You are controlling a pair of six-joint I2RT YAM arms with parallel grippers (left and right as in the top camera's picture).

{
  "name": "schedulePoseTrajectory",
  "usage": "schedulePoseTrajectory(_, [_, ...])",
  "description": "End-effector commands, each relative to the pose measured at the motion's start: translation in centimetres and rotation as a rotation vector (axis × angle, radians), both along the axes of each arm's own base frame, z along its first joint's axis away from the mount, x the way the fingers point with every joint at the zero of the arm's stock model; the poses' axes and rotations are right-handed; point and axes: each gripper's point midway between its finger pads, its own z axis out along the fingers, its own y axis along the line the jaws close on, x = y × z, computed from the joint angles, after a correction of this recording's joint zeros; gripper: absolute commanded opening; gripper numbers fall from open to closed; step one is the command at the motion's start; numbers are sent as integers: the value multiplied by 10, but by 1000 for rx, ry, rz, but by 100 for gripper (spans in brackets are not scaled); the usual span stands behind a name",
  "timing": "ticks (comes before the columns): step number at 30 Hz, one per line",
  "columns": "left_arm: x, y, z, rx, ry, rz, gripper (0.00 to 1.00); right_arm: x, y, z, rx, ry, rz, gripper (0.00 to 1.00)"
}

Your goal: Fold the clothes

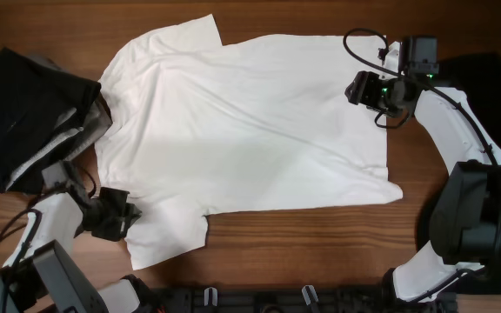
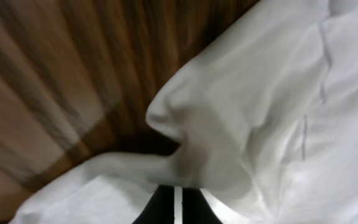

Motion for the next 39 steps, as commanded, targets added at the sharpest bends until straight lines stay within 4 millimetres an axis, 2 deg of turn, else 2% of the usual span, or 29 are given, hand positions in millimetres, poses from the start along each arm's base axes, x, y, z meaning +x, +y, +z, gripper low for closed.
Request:
schedulePoseTrajectory(1, [-7, 29, 1, 138, 53, -111, 16, 1, 1, -3, -3, 12, 21, 70])
schedulePoseTrajectory(5, [6, 37, 28, 165, 11, -173, 25, -3, 11, 2, 46, 13, 44, 73])
schedulePoseTrajectory(7, [12, 41, 47, 188, -20, -195, 30, -3, 13, 13, 59, -8, 49, 75])
schedulePoseTrajectory(12, [23, 49, 101, 278, -132, -228, 37, -8, 13, 56, 51, -95, 54, 78])
schedulePoseTrajectory(16, [23, 49, 138, 350, -225, -251, 50, -19, 13, 94, 46, -169, 56, 79])
schedulePoseTrajectory(19, [18, 44, 154, 379, -276, -247, 61, -32, 14, 118, 43, -204, 57, 80])
schedulePoseTrajectory(22, [16, 35, 167, 390, -350, -294, 63, -44, 15, 133, 43, -220, 57, 81])
schedulePoseTrajectory(27, [15, 25, 181, 415, -435, -367, 63, -59, 15, 140, 44, -206, 56, 82])
schedulePoseTrajectory(30, [23, 15, 192, 425, -537, -495, 62, -59, 15, 140, 45, -202, 56, 83])
schedulePoseTrajectory(33, [34, -5, 213, 427, -676, -641, 63, -60, 32, 147, 155, -205, 76, 88])
schedulePoseTrajectory(34, [38, -10, 224, 450, -722, -694, 67, -59, 45, 157, 231, -231, 120, 89])
schedulePoseTrajectory(35, [41, -13, 231, 474, -751, -727, 69, -60, 55, 164, 288, -248, 157, 98])
schedulePoseTrajectory(38, [48, -20, 243, 508, -813, -762, 83, -64, 76, 184, 445, -266, 220, 100])
schedulePoseTrajectory(39, [50, -22, 244, 510, -821, -772, 85, -66, 79, 187, 466, -265, 230, 100])
